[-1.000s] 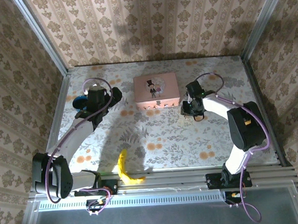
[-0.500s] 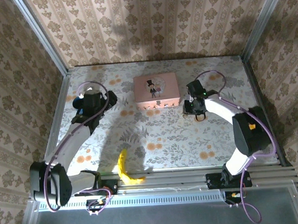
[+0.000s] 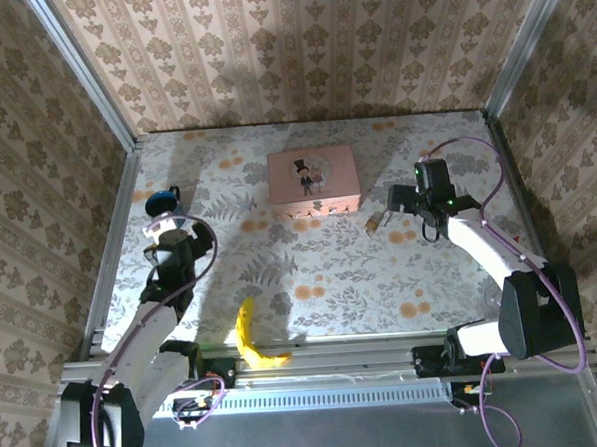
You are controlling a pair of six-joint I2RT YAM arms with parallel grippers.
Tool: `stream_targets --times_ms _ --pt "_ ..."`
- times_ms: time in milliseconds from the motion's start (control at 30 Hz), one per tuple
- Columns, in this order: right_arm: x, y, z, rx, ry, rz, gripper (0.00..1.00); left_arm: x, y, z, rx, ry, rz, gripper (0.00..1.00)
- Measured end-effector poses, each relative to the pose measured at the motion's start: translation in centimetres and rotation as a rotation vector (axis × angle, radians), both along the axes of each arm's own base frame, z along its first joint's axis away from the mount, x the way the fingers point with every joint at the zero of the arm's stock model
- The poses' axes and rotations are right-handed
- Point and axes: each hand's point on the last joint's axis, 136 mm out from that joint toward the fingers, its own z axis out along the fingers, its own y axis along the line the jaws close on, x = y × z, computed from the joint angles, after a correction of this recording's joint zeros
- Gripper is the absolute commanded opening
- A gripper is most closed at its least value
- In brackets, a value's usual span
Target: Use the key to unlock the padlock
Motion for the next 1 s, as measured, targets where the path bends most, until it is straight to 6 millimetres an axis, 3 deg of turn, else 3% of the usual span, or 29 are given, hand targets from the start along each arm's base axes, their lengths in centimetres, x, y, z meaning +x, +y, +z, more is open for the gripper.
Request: stream_targets --times_ms 300,633,833,1000 --pt "2.0 -2.9 1.9 -0.065 -0.147 -0.091 1.0 2.2 -0.1 0.6 0.143 -0.094 -0.083 1.0" --pt "3.5 -5.6 -0.2 -0.169 -0.192 -0.136 1.0 4.6 1.7 -1.9 0.204 -0.08 -0.146 1.0" --pt "4.3 -4.9 -0.4 -0.223 -0.264 -0.026 1.0 5.8 1.2 -3.7 0.2 -0.094 -0.226 1.0" --pt "3.6 -3.7 -1.2 -0.211 -0.314 0.068 1.0 6.7 0.4 -6.1 0.189 -0.088 -0.292 1.0"
